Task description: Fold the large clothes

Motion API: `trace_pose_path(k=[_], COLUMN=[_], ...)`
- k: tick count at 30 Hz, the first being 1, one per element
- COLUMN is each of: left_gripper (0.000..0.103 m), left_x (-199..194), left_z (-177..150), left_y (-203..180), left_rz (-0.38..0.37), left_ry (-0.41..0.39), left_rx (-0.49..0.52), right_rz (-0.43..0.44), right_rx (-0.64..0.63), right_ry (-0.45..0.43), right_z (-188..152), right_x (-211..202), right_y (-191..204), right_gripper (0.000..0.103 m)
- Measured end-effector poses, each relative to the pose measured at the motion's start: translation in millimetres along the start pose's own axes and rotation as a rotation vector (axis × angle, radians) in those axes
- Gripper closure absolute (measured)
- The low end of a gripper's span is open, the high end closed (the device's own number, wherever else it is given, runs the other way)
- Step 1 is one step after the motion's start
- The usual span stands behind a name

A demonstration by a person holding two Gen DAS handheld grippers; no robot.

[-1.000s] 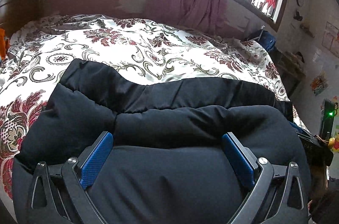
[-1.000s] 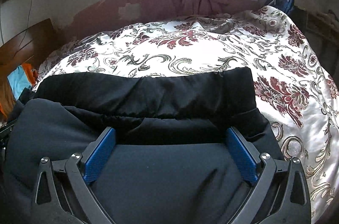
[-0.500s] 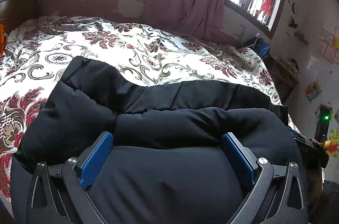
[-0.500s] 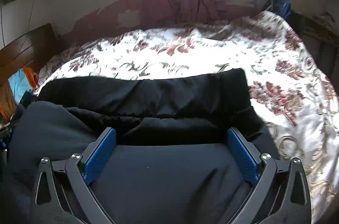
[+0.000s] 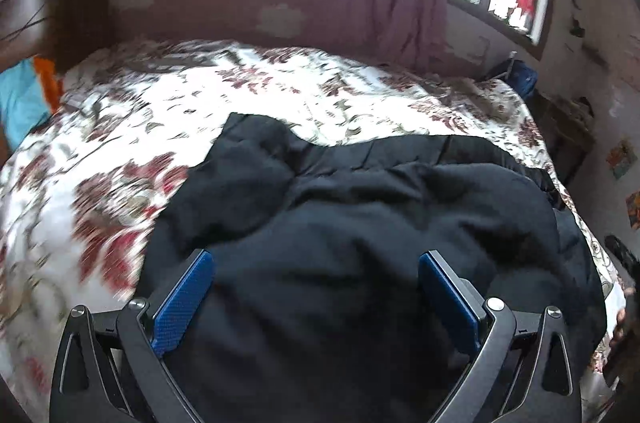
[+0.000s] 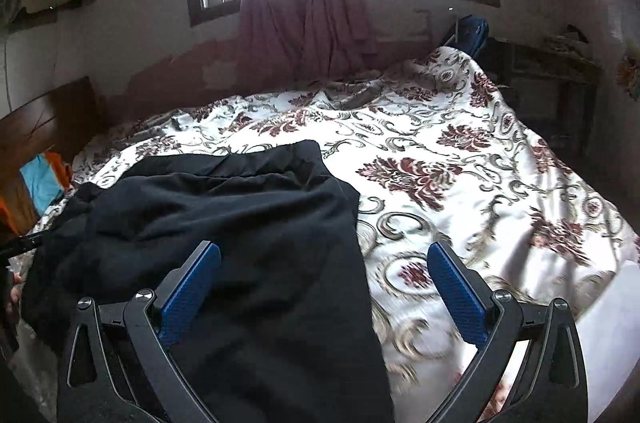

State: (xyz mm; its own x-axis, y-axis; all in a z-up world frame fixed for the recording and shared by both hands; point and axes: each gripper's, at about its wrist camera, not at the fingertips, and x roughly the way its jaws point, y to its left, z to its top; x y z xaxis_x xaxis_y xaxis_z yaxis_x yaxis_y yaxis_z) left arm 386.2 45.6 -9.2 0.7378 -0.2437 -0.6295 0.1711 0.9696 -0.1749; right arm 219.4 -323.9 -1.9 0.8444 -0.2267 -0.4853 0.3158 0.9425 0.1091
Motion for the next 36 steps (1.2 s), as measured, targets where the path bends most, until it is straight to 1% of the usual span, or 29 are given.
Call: trace_pose_path(k=[4, 9, 12, 15, 21, 24, 27, 31, 34, 36], left_gripper=[0.000, 0.000, 0.000, 0.000, 0.000, 0.000, 0.000, 0.000, 0.000, 0.000], left_x=[-29.2, -67.6, -85.8, -103.6, -137.0, -148.0, -155.2, -158.1, -161.2, -161.7], left_z=[-10.5, -32.5, -51.1, -70.1, -92.6, -99.9, -106.2, -117.8, -129.2, -136.7], left_y=[10.9, 15.6, 15.8, 12.6, 1.2, -2.2, -0.2, 9.1, 19.6, 26.1], left_rz=[0.096, 0.168, 0.190, 0.188, 0.204, 0.221, 0.227, 0.230, 0.221, 0.231], left_ry=[0.036, 0.098, 0.133, 0.156, 0.153, 0.153, 0.153, 0.166, 0.147, 0.144], left_rx=[-0.029, -0.025, -0.035, -0.027, 0.040, 0.081, 0.102, 0.100, 0.074, 0.065], right_rz=[0.014, 0.033, 0.048, 0.065, 0.092, 0.097, 0.098, 0.084, 0.084, 0.098], right_rx=[0.024, 0.017, 0.004, -0.003, 0.010, 0.027, 0.050, 0.058, 0.060, 0.064], right_ry=[-0.029, -0.023, -0.005, 0.021, 0.072, 0.102, 0.117, 0.120, 0.116, 0.119], right_z=[-5.0, -23.9, -36.2, -49.8, -77.5, -94.5, -109.1, -126.5, -142.2, -153.0], right_x=[-41.8, -82.3, -97.2, -113.0, -124.8, -124.5, -122.3, -116.0, -114.3, -113.1], right_y=[-8.3, -11.9, -8.8, -9.1, -10.9, -12.6, -13.5, -9.2, -6.2, -5.1], right_gripper=[0.002, 0.002, 0.002, 0.002, 0.002, 0.002, 0.002, 0.002, 0.002, 0.002])
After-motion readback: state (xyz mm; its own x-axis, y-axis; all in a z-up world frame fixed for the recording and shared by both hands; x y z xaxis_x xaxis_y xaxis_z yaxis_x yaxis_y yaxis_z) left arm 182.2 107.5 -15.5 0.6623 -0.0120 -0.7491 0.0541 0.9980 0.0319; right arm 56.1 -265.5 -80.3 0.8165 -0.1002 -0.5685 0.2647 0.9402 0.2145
